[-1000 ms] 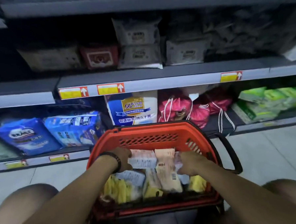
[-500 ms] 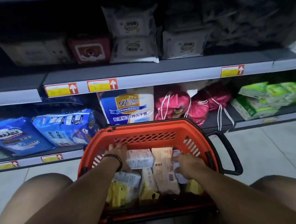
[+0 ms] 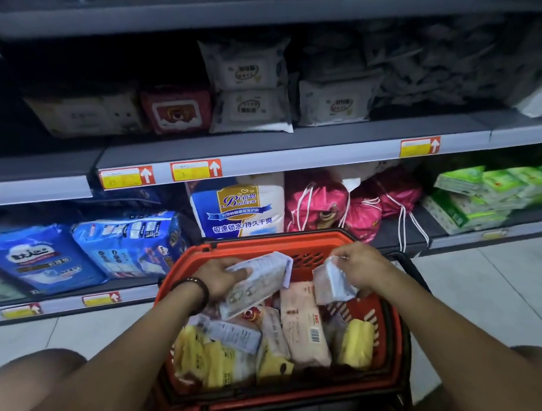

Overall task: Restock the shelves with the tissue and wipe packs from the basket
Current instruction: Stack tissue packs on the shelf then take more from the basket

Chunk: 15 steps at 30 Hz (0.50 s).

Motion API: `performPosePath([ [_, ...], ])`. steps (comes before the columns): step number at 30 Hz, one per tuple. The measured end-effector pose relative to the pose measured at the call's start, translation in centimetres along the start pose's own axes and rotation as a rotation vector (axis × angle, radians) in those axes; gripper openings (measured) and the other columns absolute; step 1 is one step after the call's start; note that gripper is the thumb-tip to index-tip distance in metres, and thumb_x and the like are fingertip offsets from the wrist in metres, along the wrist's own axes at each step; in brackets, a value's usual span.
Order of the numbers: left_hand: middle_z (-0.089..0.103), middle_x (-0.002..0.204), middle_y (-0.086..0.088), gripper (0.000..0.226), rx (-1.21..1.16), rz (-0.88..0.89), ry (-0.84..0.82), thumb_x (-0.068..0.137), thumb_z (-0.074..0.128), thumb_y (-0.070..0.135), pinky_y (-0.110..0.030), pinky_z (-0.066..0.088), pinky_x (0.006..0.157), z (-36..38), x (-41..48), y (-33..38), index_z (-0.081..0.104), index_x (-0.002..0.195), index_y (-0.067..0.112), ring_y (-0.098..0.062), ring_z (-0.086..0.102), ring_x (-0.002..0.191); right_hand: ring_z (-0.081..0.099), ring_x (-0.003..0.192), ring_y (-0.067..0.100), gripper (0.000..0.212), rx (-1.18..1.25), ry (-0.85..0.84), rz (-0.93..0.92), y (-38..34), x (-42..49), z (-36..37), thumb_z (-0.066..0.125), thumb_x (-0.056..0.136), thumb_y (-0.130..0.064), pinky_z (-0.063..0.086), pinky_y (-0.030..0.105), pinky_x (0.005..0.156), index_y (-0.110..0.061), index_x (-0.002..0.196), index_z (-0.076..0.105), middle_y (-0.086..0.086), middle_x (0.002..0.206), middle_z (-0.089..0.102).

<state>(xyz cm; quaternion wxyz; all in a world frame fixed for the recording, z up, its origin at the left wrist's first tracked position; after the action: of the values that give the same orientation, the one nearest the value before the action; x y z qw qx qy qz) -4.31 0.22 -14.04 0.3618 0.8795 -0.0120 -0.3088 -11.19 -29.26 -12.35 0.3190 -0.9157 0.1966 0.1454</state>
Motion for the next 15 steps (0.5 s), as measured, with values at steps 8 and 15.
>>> performPosePath([
  [8,0.075,0.109,-0.025,0.036,-0.574,-0.119,-0.164,0.095,0.073,0.032,-0.058,0.055,0.087,-2.4,-3.2,-0.3,0.069,0.126,0.015,-0.032,0.069,0.082,0.078,0.077,0.032,0.03,0.802,-0.048,-0.01,-2.3,-4.0,-3.7,0.043,0.114,-0.031,0.066,0.052,0.059,-0.015,0.114,0.069,0.016,0.106,0.076],
  [15,0.071,0.104,-0.017,0.021,-0.882,-0.032,0.028,0.094,0.069,0.015,-0.045,0.059,0.07,-3.4,-3.1,-0.5,0.059,0.112,0.017,-0.033,0.071,0.087,0.074,0.081,0.036,0.027,1.095,0.105,-0.02,-3.3,-4.9,-5.9,0.04,0.114,-0.024,0.062,0.046,0.062,-0.016,0.108,0.065,0.023,0.118,0.075],
])
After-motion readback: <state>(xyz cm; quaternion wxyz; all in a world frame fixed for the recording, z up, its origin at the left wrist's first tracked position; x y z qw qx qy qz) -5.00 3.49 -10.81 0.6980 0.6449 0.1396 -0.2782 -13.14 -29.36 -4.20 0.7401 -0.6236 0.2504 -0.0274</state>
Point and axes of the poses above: each hand's wrist, its own x-axis towards the middle knuckle, its own z-axis out of the palm, y = z × x, the point moved 2 cm from there along x, towards the middle knuckle
